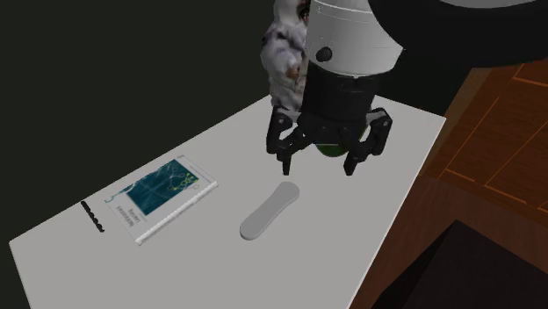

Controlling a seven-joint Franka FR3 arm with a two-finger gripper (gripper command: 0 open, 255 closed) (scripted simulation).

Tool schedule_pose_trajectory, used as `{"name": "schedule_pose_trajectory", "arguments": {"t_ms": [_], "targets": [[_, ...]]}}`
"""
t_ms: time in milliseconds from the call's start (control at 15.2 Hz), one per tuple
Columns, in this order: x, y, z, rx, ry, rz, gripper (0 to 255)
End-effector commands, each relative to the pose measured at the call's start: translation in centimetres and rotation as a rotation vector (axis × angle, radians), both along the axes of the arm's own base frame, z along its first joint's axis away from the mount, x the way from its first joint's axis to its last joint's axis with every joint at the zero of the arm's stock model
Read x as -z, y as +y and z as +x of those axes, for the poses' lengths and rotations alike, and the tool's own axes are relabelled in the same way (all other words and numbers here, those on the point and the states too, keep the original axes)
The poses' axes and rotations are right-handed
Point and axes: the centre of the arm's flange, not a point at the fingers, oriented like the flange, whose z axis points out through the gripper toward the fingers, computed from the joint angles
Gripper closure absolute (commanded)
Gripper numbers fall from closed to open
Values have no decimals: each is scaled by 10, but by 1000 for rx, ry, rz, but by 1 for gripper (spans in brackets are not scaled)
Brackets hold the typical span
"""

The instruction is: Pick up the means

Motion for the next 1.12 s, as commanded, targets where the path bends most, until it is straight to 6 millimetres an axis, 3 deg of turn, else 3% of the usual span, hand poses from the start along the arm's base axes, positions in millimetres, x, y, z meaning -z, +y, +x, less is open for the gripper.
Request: {"name": "schedule_pose_trajectory", "arguments": {"t_ms": [0,528,1056], "targets": [[22,3,19,62,4,-2,0],[112,3,77,297,28,-15,0],[203,-12,131,532,52,-29,0]]}}
